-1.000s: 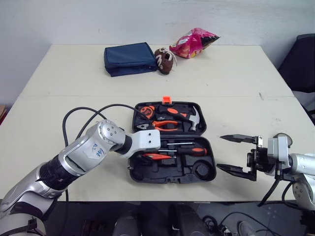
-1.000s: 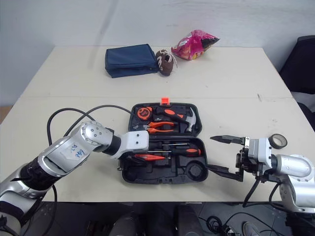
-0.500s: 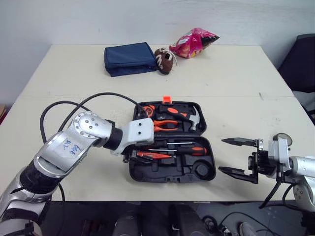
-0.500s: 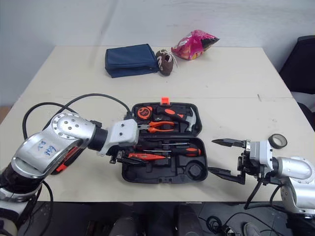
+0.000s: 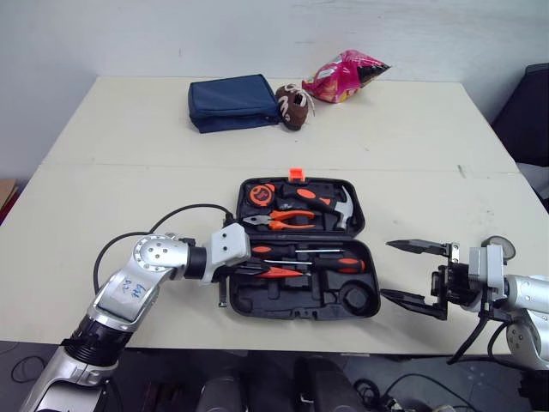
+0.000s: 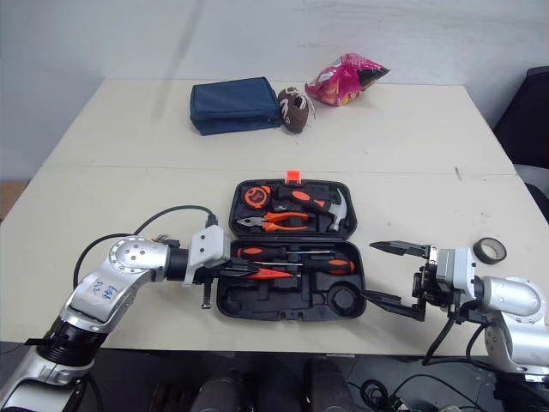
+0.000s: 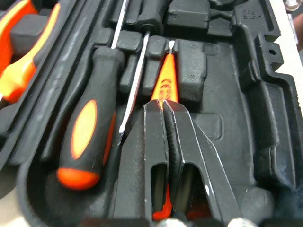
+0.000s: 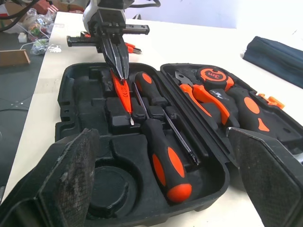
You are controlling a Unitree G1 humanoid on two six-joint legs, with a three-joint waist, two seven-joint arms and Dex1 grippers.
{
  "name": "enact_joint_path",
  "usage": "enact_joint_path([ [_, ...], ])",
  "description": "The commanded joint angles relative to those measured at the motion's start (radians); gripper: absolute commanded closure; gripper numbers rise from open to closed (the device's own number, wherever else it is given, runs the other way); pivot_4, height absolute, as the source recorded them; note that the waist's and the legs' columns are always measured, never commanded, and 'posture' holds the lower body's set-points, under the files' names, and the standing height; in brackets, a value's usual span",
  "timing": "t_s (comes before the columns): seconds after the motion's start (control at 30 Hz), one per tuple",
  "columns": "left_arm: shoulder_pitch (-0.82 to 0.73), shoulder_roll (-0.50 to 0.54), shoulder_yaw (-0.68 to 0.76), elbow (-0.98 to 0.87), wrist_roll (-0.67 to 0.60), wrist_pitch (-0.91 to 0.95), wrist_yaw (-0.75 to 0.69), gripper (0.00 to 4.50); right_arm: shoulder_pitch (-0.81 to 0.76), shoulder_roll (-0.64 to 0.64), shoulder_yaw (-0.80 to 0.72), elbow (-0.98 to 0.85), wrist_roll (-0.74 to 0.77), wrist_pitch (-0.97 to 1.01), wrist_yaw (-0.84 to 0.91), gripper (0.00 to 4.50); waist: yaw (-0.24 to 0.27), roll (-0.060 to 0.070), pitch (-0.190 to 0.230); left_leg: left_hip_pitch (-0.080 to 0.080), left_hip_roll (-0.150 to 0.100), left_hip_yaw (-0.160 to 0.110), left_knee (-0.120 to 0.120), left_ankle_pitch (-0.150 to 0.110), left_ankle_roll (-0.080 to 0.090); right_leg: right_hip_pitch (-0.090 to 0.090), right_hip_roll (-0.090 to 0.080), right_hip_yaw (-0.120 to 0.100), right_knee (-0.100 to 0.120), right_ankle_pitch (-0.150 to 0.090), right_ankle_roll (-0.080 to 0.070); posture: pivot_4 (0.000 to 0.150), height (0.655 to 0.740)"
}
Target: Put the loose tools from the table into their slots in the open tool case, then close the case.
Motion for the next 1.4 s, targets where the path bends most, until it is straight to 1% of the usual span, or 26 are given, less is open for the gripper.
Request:
enact_joint_path([
  [0.03,0.015,0.016,-0.043,0.033,0.057,-0.053,-0.014,4.45,-0.005,-0.012,-0.034,-0.016,0.019,-0.01,0.001,0.0,0.0,0.0,0.0,0.0,0.0,0.0,0.0,0.0,0.0,0.0,0.0,0.0,0.0,0.0,0.0,0.15,0.74],
  [0.07,0.015,0.02,-0.053,0.036,0.069,-0.069,-0.021,4.45,-0.006,-0.012,-0.035,-0.013,0.019,-0.011,0.002,0.0,-0.001,0.0,0.0,0.001,0.0,0.0,0.0,0.0,0.0,0.0,0.0,0.0,0.0,0.0,0.0,0.15,0.74],
  [0.13,0.009,0.027,-0.074,0.03,0.078,-0.032,-0.025,4.45,-0.006,-0.013,-0.035,-0.006,0.018,-0.013,0.007,0.0,-0.001,0.0,0.0,0.002,0.0,0.0,0.0,0.0,0.0,0.001,0.0,0.0,0.0,0.0,0.0,0.15,0.74],
  [0.2,0.005,0.023,-0.086,0.041,0.093,0.019,0.002,4.45,-0.006,-0.013,-0.035,-0.001,0.018,-0.016,0.01,0.0,-0.001,0.001,-0.001,0.002,0.0,0.0,0.0,0.0,0.0,0.002,0.0,0.0,0.0,0.0,0.0,0.15,0.74],
  [0.3,0.004,0.012,-0.093,0.082,0.116,0.023,0.033,4.45,-0.005,-0.012,-0.035,0.002,0.018,-0.018,0.01,0.0,-0.001,0.001,-0.001,0.003,0.0,0.0,0.0,0.0,0.0,0.002,0.0,0.0,0.0,0.0,0.0,0.15,0.74],
  [0.4,0.004,-0.014,-0.069,0.097,0.084,0.078,0.059,4.45,-0.003,-0.012,-0.036,0.004,0.017,-0.022,0.01,0.0,0.001,0.003,-0.003,0.006,0.0,0.0,0.0,0.0,0.0,0.005,-0.001,0.0,0.0,0.0,0.0,0.15,0.74],
  [0.5,0.018,0.006,-0.078,0.088,0.079,0.145,0.047,4.45,0.001,-0.012,-0.039,0.009,0.016,-0.026,0.011,0.0,0.006,0.003,-0.005,0.007,0.0,0.0,0.0,0.0,0.0,0.006,-0.001,0.0,0.0,0.0,0.0,0.15,0.74],
  [0.57,0.03,0.018,-0.08,0.082,0.089,0.112,0.045,4.45,0.005,-0.013,-0.044,0.014,0.016,-0.032,0.013,0.0,0.007,0.003,-0.006,0.008,0.0,0.0,-0.001,0.0,0.0,0.007,-0.001,0.0,0.0,0.0,0.0,0.15,0.74],
  [0.6,0.035,0.009,-0.059,0.077,0.076,0.084,0.051,4.45,0.009,-0.014,-0.048,0.016,0.015,-0.035,0.012,0.0,0.005,0.004,-0.006,0.008,0.0,-0.001,-0.001,0.0,0.0,0.007,-0.001,0.0,0.0,0.0,0.0,0.15,0.74],
  [0.67,0.046,-0.028,0.009,0.067,0.032,-0.038,0.057,4.45,0.018,-0.019,-0.069,0.024,0.015,-0.043,0.005,0.0,-0.001,0.005,-0.007,0.008,0.0,0.0,-0.001,0.0,0.0,0.007,-0.001,0.0,0.0,0.0,0.0,0.15,0.74],
  [0.77,0.061,-0.072,0.158,0.029,-0.075,-0.184,0.043,4.45,0.036,-0.04,-0.126,0.061,0.017,-0.062,0.002,0.0,-0.001,0.005,-0.006,0.007,0.0,-0.001,-0.001,0.0,0.0,0.006,-0.001,0.0,0.0,0.0,0.0,0.15,0.74],
  [0.83,0.074,-0.084,0.244,0.025,-0.118,-0.262,0.042,4.45,0.051,-0.053,-0.166,0.084,0.02,-0.068,0.0,0.0,0.0,0.004,-0.004,0.004,0.0,-0.001,-0.001,0.0,0.0,0.004,-0.001,0.0,0.0,0.0,0.0,0.15,0.74],
  [0.87,0.085,-0.069,0.308,0.039,-0.148,-0.27,0.041,4.45,0.075,-0.073,-0.198,0.106,0.018,-0.057,-0.001,0.0,0.0,0.004,-0.004,0.004,0.0,-0.001,-0.001,0.0,0.0,0.003,-0.001,0.0,0.0,0.0,0.0,0.15,0.74],
  [0.9,0.109,-0.031,0.371,0.066,-0.164,-0.259,0.031,4.45,0.105,-0.095,-0.236,0.14,0.006,-0.065,0.0,0.0,0.001,0.004,-0.004,0.004,0.0,0.0,-0.001,0.0,0.0,0.003,-0.001,0.0,0.0,0.0,0.0,0.15,0.74],
  [0.97,0.167,0.042,0.473,0.116,-0.192,-0.252,-0.01,3.95,0.143,-0.117,-0.316,0.219,-0.016,-0.111,-0.019,0.0,-0.005,0.004,-0.004,0.005,0.0,0.0,-0.002,0.0,0.0,0.003,-0.001,-0.001,0.0,0.0,0.0,0.15,0.74],
  [1.03,0.215,0.108,0.578,0.205,-0.182,-0.288,-0.01,3.24,0.172,-0.136,-0.41,0.336,-0.037,-0.19,-0.056,0.0,-0.011,0.003,-0.004,0.005,0.0,0.001,-0.004,0.0,0.0,0.003,-0.001,-0.001,-0.001,-0.001,-0.001,0.15,0.74],
  [1.13,0.236,0.16,0.685,0.317,-0.18,-0.326,0.012,1.69,0.21,-0.146,-0.488,0.448,-0.052,-0.275,-0.079,0.0,-0.013,0.003,-0.004,0.005,0.0,0.001,-0.004,-0.001,0.001,0.002,-0.001,-0.001,-0.002,-0.001,-0.001,0.15,0.74],
  [1.2,0.239,0.182,0.728,0.383,-0.172,-0.363,0.012,0.86,0.237,-0.157,-0.51,0.509,-0.068,-0.339,-0.065,0.0,-0.013,0.002,-0.003,0.005,0.0,0.001,-0.004,-0.003,0.0,0.003,-0.002,-0.001,-0.002,-0.001,-0.001,0.15,0.74],
  [1.27,0.263,0.236,0.812,0.519,-0.146,-0.425,0.03,0.05,0.275,-0.177,-0.587,0.63,-0.074,-0.393,-0.125,0.0,-0.014,0.002,-0.003,0.005,0.001,0.001,-0.004,-0.004,0.0,0.002,-0.002,-0.001,-0.002,-0.001,-0.001,0.15,0.74],
  [1.3,0.268,0.252,0.831,0.561,-0.141,-0.447,0.034,0.01,0.282,-0.182,-0.606,0.666,-0.073,-0.409,-0.143,0.0,-0.014,0.002,-0.003,0.005,0.001,0.002,-0.005,-0.005,-0.001,0.002,-0.002,-0.001,-0.002,-0.001,-0.002,0.15,0.74],
  [1.33,0.285,0.285,0.887,0.667,-0.122,-0.501,0.078,0.01,0.331,-0.187,-0.637,0.723,-0.076,-0.443,-0.147,0.0,-0.014,0.002,-0.003,0.005,0.001,0.003,-0.006,-0.005,-0.001,0.001,-0.002,-0.001,-0.002,-0.001,-0.002,0.15,0.74],
  [1.4,0.329,0.33,0.971,0.821,-0.116,-0.559,0.118,0.01,0.394,-0.189,-0.677,0.8,-0.075,-0.489,-0.162,0.0,-0.014,0.002,-0.003,0.006,0.001,0.003,-0.01,-0.005,-0.002,-0.001,-0.002,-0.001,-0.003,-0.003,-0.004,0.15,0.74],
])
